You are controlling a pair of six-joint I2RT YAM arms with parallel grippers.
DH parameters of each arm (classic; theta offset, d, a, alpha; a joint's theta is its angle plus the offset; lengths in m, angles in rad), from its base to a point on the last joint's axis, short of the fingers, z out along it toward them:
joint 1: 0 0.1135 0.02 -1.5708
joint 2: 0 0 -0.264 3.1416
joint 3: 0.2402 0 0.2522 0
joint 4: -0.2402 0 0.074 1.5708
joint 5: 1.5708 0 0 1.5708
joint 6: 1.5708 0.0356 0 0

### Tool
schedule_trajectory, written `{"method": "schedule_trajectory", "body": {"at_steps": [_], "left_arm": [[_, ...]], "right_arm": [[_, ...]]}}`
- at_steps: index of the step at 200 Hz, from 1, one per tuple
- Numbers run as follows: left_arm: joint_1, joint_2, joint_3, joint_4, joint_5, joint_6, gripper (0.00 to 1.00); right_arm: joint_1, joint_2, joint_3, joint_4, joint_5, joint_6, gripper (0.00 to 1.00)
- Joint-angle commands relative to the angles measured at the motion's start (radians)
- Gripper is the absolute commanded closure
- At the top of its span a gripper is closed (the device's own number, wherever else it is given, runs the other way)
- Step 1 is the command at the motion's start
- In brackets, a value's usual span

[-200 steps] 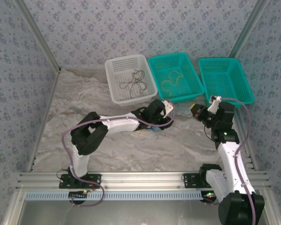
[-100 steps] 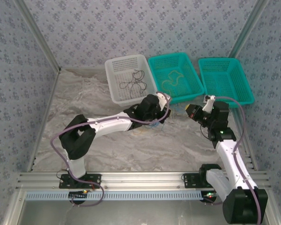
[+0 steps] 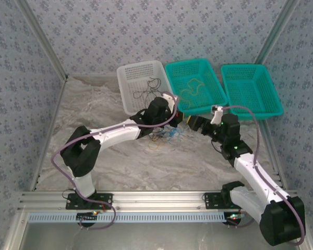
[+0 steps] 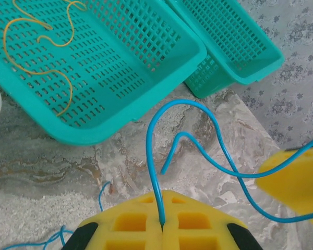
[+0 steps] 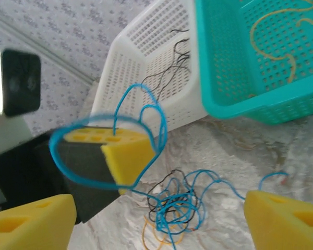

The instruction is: Untangle the cables

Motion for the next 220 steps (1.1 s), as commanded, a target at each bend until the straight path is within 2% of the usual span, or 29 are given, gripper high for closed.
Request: {"method": "schedule_trajectory", "body": {"at_steps": [1,30,55,83,118,171,203,220], "left_arm": [[-0.002,-0.05,0.058,-0.074,-0.04,-0.084,1.0],[-0.001,-0.066,0.064,-0.095,-0.053,-0.095,1.0],[0.002,-0.067,0.081,-0.111,-0.049,-0.105,1.0],[0.003,-0.068,0.092,-0.119,-0.042,-0.108,1.0],[0.003,-0.076,0.094,-0.129,-0.036,-0.119,1.0],[0.016,-0.12,0.04,-0.098,-0.02,-0.133,1.0],[0.043,-0.157,0.028,-0.07,0.001,-0.134,1.0],[0.064,-0.178,0.034,-0.068,0.011,-0.132,1.0]], "right_arm": [[0.092,-0.002,-0.048,0.118,0.13,-0.107,0.11],[0.203,0.045,-0.081,0.206,0.224,-0.145,0.09],[0.277,0.118,-0.082,0.276,0.297,-0.164,0.12],[0.331,0.204,-0.079,0.391,0.348,-0.192,0.19],[0.363,0.299,-0.068,0.467,0.495,-0.188,0.24],[0.375,0.458,-0.022,0.536,0.562,-0.187,0.63],[0.4,0.538,-0.013,0.489,0.575,-0.167,0.79],[0.41,0.586,-0.02,0.467,0.588,-0.161,0.8]]}}
